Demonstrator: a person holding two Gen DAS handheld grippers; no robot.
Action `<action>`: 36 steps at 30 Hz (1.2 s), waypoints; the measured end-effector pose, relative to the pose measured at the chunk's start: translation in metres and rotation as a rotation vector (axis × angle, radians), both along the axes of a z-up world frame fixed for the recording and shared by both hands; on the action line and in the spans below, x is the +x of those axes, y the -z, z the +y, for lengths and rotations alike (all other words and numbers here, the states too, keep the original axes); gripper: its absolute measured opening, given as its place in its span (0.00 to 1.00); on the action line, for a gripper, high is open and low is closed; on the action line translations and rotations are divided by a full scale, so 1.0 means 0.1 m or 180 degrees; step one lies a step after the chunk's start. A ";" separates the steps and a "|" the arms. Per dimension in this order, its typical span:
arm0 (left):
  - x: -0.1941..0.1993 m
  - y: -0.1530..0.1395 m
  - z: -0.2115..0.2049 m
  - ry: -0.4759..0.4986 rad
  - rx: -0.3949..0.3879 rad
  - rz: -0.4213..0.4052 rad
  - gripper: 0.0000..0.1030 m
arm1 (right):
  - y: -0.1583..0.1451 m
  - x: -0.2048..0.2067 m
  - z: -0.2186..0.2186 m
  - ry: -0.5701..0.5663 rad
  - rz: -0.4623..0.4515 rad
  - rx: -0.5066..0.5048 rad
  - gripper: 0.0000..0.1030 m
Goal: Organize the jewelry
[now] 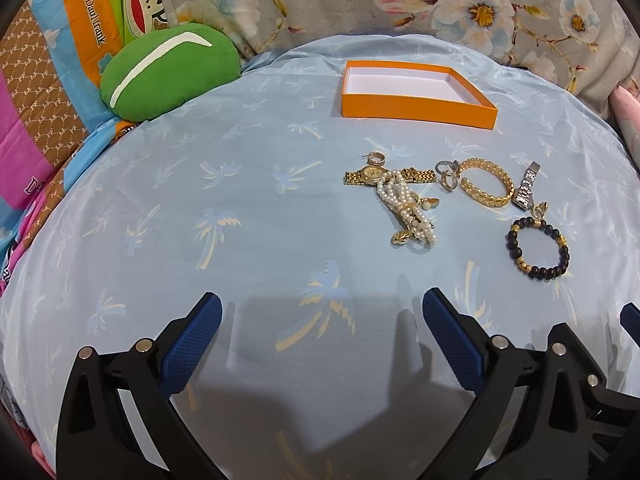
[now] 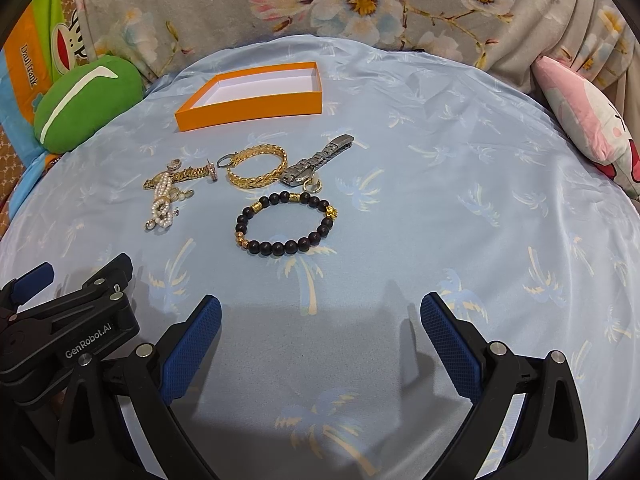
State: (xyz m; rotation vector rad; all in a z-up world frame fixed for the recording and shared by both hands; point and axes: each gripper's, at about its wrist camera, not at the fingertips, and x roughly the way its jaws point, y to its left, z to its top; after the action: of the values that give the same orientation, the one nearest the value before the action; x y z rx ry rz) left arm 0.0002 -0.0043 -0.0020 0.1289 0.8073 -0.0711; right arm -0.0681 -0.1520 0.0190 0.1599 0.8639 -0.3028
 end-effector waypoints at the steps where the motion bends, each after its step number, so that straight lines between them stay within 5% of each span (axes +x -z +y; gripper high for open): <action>1: 0.00 0.00 0.00 0.0003 -0.0001 0.0001 0.95 | 0.00 0.00 0.00 0.0000 0.0000 0.0001 0.95; 36: 0.00 -0.03 0.03 0.0009 0.0002 -0.0010 0.95 | 0.00 0.00 0.00 0.0000 -0.0008 -0.0001 0.95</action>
State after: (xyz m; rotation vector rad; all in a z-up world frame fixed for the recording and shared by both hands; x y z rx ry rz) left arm 0.0001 -0.0016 0.0008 0.1306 0.8040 -0.0733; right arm -0.0683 -0.1520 0.0191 0.1600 0.8614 -0.3026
